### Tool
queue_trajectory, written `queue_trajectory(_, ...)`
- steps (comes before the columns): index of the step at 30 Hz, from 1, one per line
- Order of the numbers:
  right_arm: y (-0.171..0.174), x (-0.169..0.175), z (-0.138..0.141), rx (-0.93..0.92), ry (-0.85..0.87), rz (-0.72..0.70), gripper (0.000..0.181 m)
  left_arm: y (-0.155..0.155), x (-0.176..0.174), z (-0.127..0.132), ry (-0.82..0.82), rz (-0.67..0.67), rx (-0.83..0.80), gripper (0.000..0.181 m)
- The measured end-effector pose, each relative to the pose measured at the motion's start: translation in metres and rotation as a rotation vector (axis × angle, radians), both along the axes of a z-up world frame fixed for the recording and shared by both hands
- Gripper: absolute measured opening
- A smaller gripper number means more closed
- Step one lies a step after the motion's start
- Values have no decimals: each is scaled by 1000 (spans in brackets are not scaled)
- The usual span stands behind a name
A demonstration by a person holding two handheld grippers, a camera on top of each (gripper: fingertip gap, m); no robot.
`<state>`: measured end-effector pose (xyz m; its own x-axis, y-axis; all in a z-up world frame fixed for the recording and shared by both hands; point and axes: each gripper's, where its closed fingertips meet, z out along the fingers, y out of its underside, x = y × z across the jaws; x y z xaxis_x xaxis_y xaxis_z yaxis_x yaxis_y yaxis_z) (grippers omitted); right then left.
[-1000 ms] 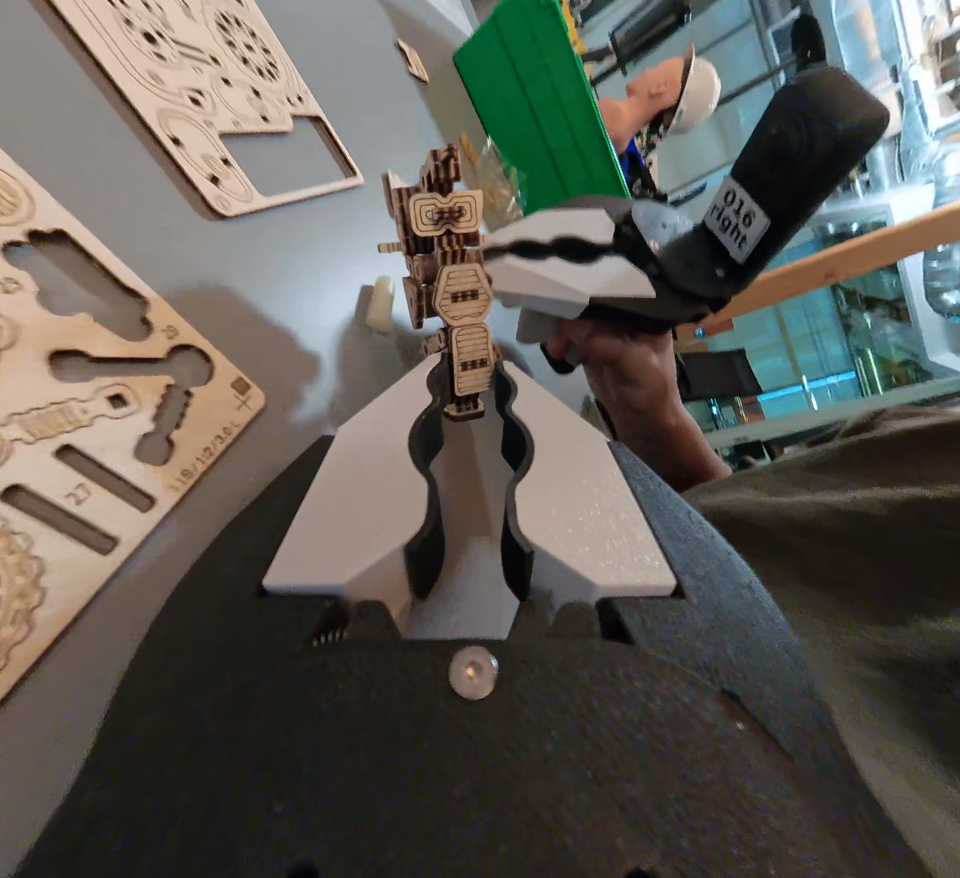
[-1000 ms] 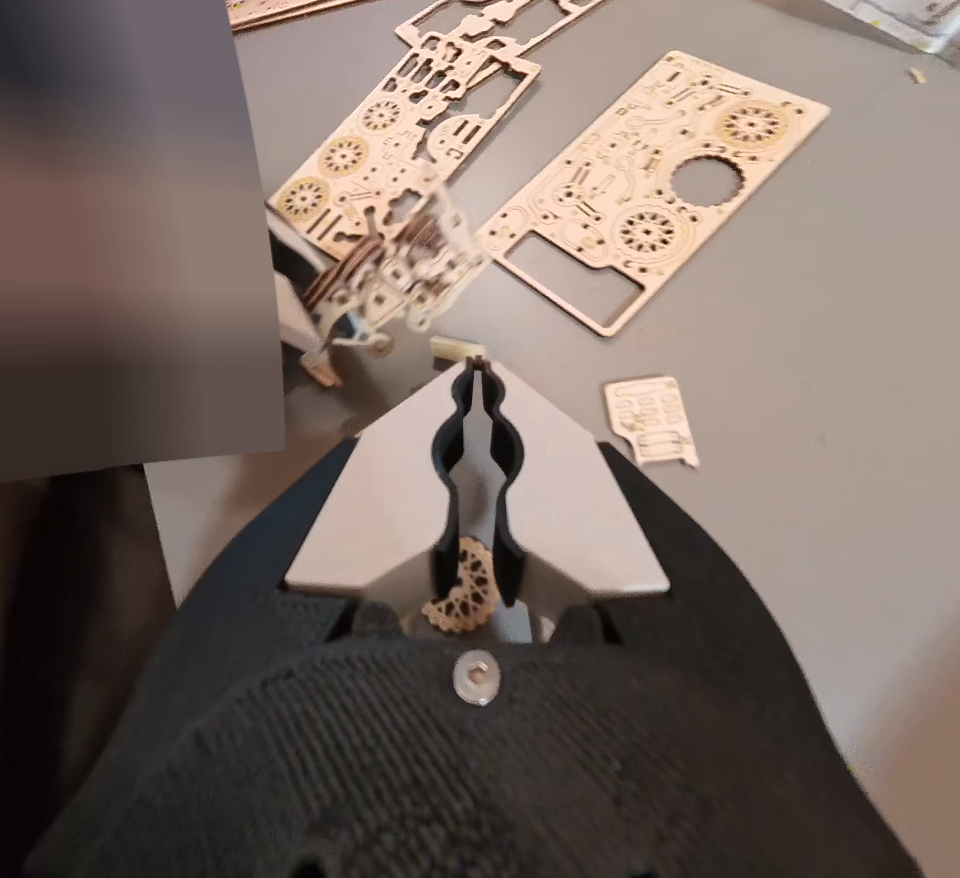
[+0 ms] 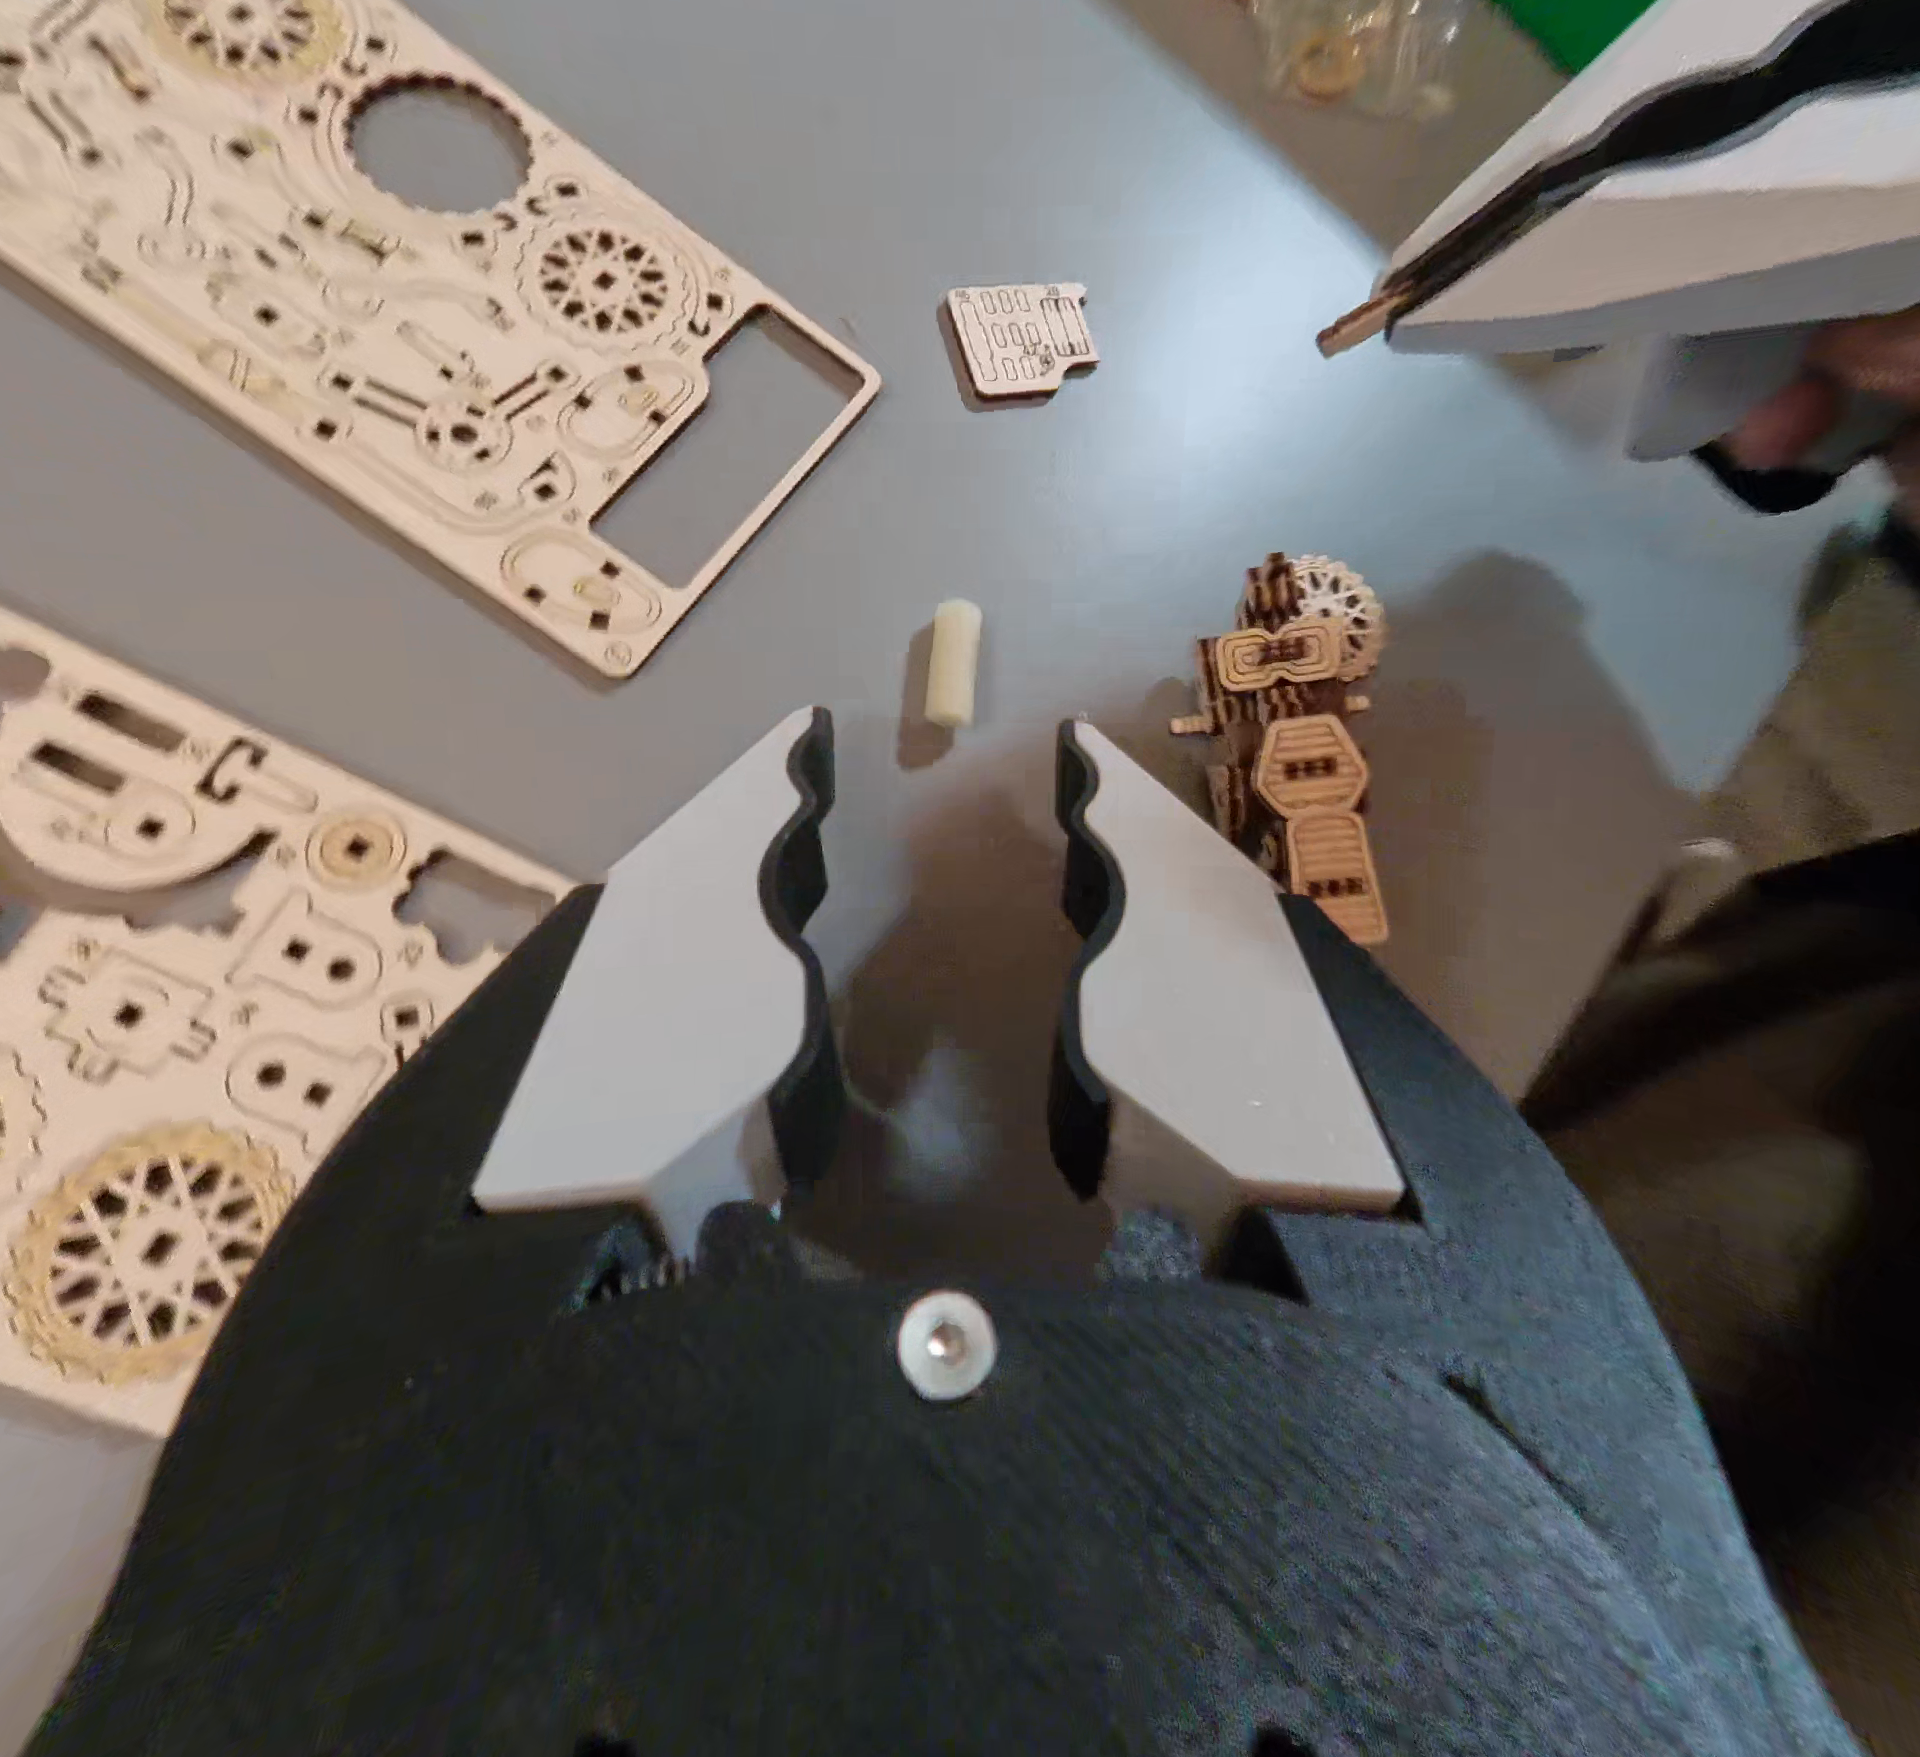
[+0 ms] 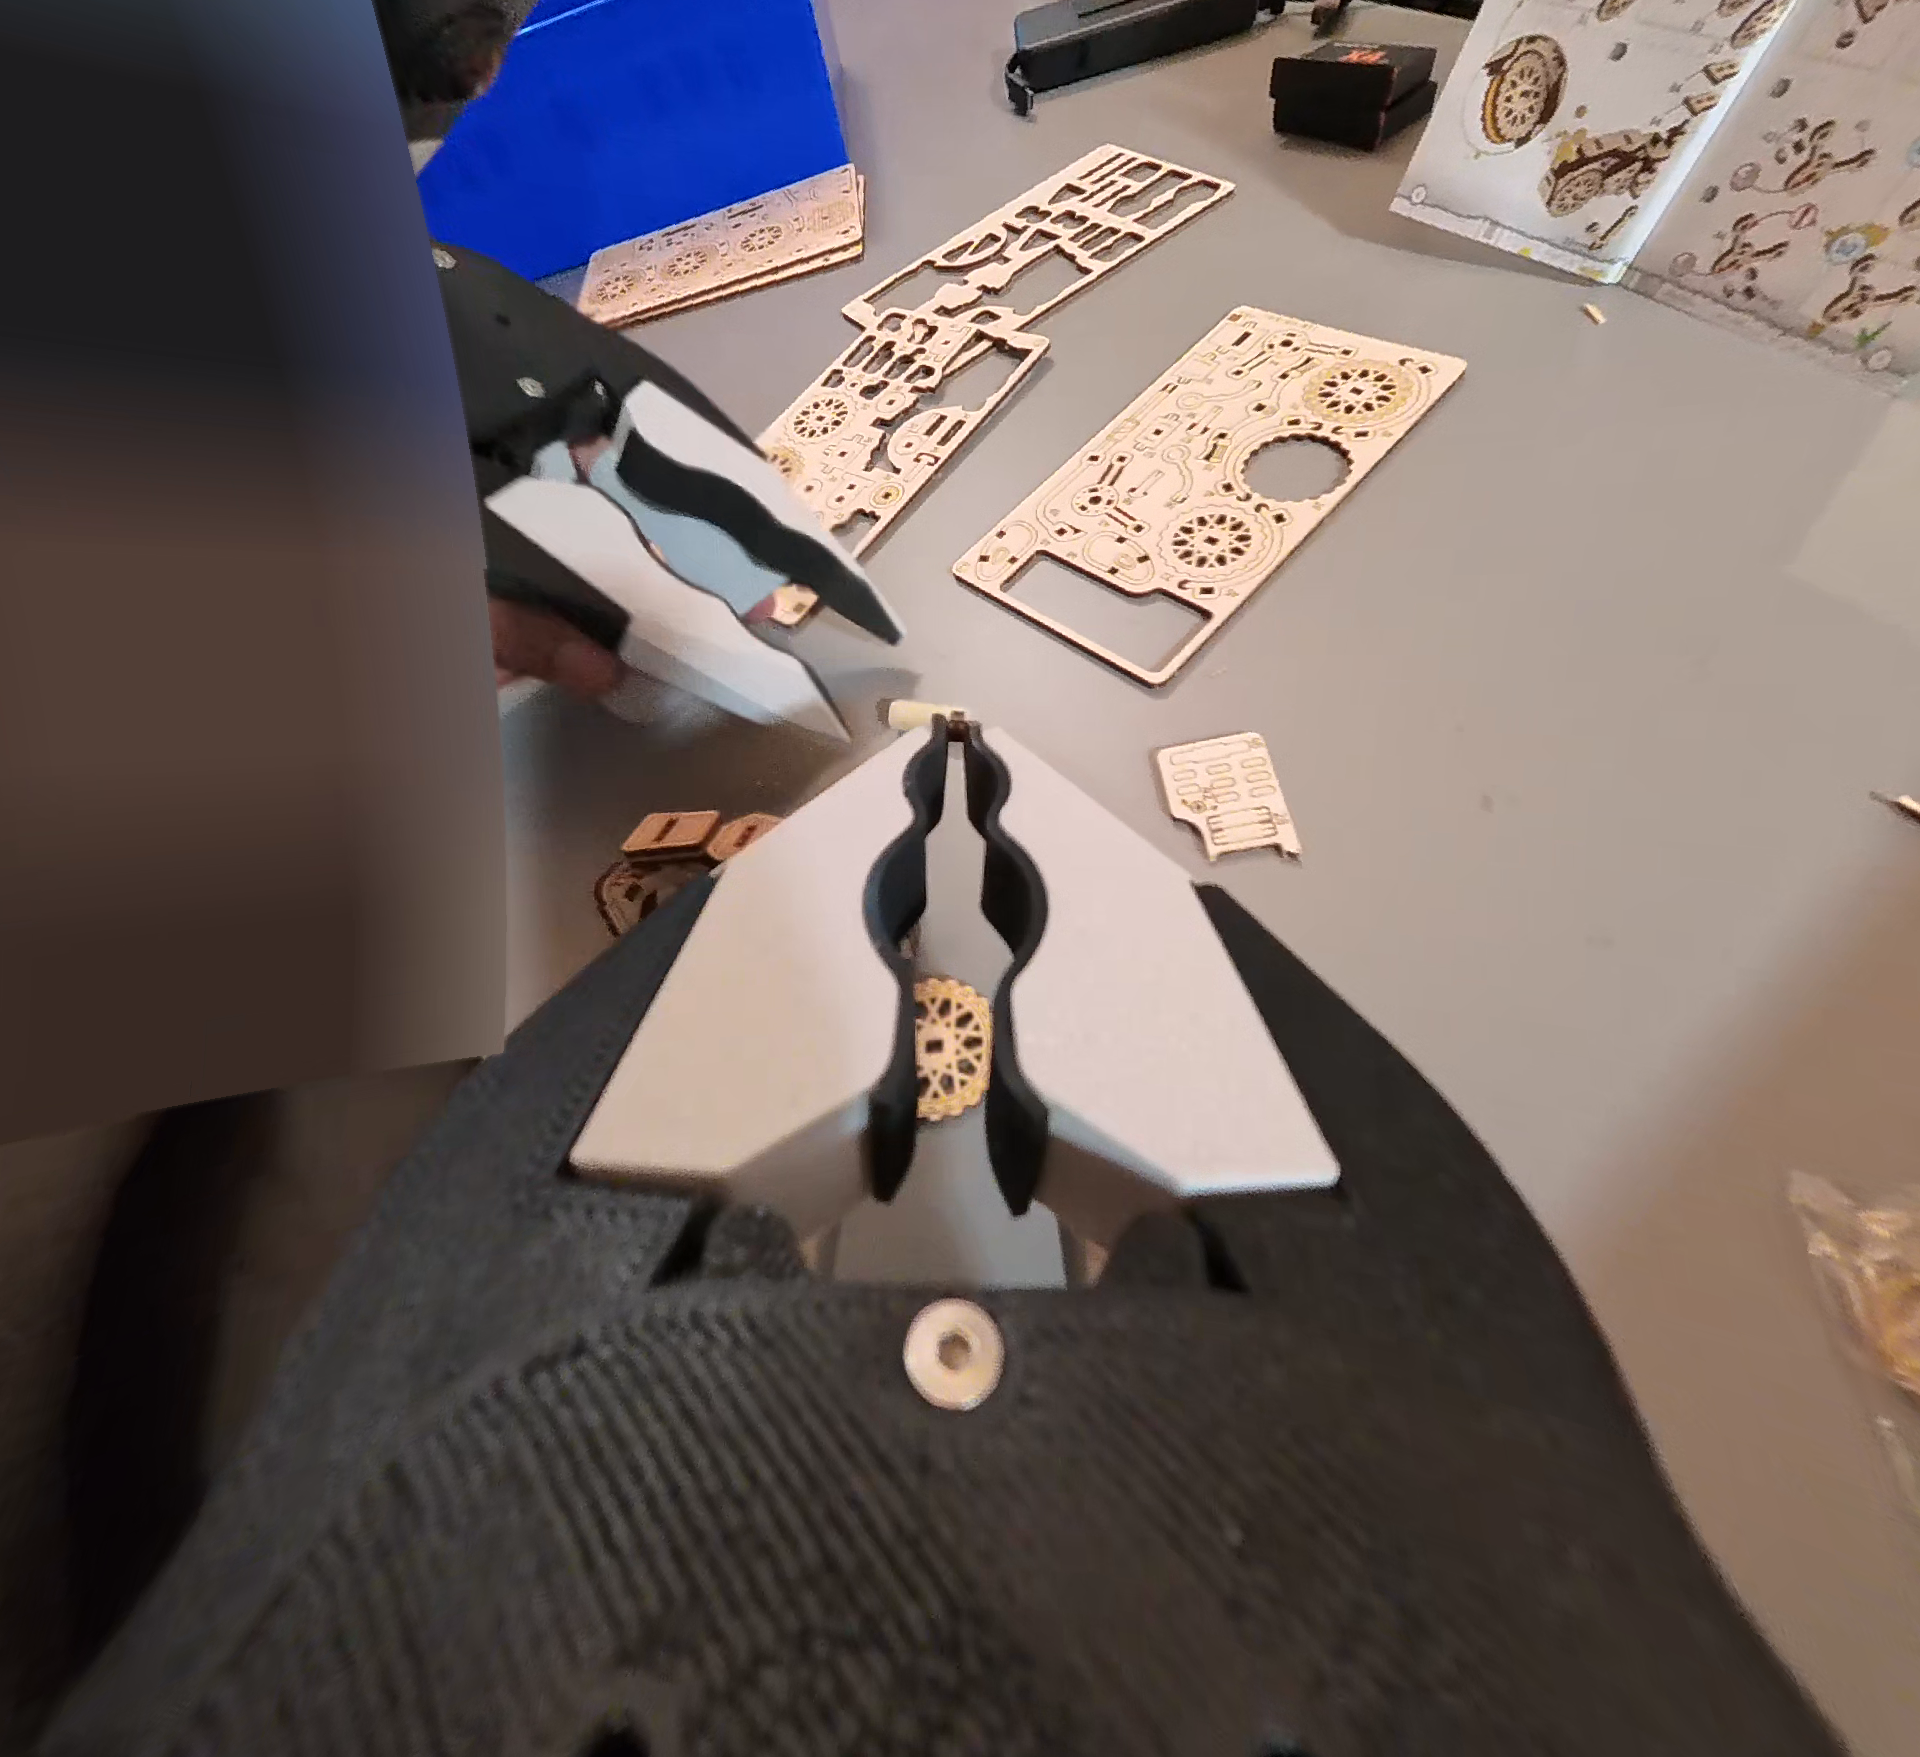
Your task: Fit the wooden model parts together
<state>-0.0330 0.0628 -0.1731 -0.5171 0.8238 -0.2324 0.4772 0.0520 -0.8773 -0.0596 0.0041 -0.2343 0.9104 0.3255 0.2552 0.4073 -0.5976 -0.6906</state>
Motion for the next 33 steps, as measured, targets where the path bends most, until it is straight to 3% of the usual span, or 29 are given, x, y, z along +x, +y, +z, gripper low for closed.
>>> queue_trajectory(5, -4, 3, -1, 5, 4, 20, 0, 14, -3, -14, 195, -51, -91, 31)
queue_trajectory(8, -11, 4, -5, 7, -2, 50, 0, 17, 0, -13, 182, -57, -48, 8)
queue_trajectory(11, -17, 5, -6, 16, 12, 75, 0, 18, -3, -1, 105, -22, 52, 7)
queue_trajectory(14, -21, 4, -1, 36, 61, 85, 1, 24, 7, 30, -57, -29, 293, 7)
queue_trajectory(17, -23, 5, 14, 60, 150, 94, 1, 24, 20, 56, -12, -110, 444, 7)
queue_trajectory(22, -22, 17, 32, -62, 172, 161, 0, 18, 41, 69, 273, -317, 492, 7)
queue_trajectory(33, -40, 31, 31, -156, 106, 310, 1, 11, 56, 76, 230, -434, 550, 7)
